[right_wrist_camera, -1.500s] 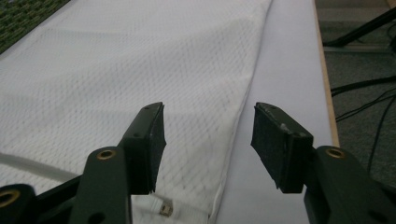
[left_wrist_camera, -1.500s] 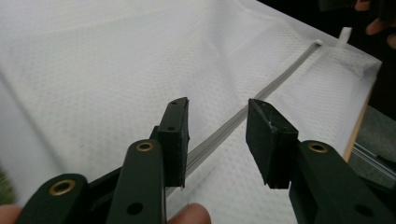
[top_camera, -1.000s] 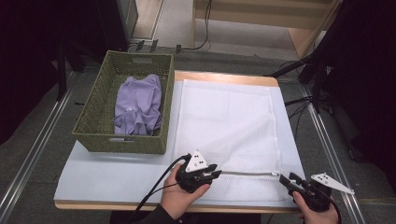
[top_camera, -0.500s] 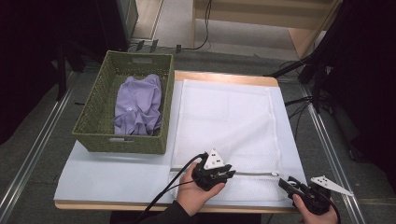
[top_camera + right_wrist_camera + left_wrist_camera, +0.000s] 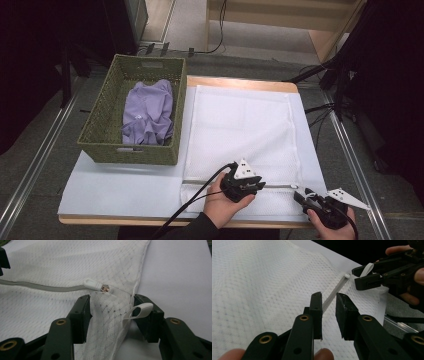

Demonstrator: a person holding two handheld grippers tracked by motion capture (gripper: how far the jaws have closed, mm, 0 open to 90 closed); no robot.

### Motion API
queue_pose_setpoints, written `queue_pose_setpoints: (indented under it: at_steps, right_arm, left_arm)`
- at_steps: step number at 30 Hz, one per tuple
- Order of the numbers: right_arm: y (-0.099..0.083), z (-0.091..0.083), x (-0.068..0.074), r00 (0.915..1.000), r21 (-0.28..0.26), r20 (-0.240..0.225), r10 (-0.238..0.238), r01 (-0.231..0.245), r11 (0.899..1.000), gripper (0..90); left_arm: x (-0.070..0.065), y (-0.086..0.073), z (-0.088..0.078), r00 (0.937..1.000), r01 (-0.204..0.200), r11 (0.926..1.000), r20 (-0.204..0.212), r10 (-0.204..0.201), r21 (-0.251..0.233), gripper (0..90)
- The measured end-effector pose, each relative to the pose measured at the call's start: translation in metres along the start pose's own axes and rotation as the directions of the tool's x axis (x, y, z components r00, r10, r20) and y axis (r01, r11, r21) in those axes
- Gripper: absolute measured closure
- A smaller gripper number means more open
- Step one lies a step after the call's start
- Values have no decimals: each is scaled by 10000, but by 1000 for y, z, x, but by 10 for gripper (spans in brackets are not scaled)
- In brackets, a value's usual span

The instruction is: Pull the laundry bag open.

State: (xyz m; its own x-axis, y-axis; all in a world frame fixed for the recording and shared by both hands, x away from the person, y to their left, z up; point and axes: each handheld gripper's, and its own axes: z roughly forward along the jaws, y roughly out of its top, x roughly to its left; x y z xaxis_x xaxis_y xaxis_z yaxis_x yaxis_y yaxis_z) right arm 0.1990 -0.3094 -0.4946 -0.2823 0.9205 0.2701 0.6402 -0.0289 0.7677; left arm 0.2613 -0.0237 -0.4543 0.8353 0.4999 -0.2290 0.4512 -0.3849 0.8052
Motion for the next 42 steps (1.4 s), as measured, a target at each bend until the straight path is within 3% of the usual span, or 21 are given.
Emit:
queue_pose_setpoints:
  at_steps: [5,11,16,26,30,35,40,42]
  right_arm:
    - [0,1,5,9994,94,332,-80,77,9999,490]
    - [-1,0,3,9983,33,556,-178,176,9998,613]
    - [-1,1,3,9954,-8,828,-486,488,9988,710]
    - [0,0,4,9964,27,601,-595,595,9982,893]
    - [3,-2,12,9917,-221,700,-1080,1098,9937,899]
    - [6,-5,19,9770,-398,1009,-1876,1924,9805,900]
    - [7,-7,24,9701,-626,1085,-2170,2245,9725,900]
    - [7,-7,25,9669,-717,1068,-2319,2401,9681,900]
  left_arm:
    - [-1,2,9,9998,188,9998,91,-188,13,759]
    - [-5,9,24,9972,675,9977,325,-672,-78,755]
    - [-10,10,37,9980,526,9983,345,-535,264,751]
    - [-8,18,62,9951,698,9941,643,-752,828,737]
    - [-6,19,68,9892,992,9902,982,-1089,986,713]
    - [-2,21,67,9828,1202,9888,1300,-1311,882,684]
    - [1,28,65,9654,1767,9818,1822,-1866,690,668]
    - [2,32,66,9612,1890,9794,1905,-1994,714,659]
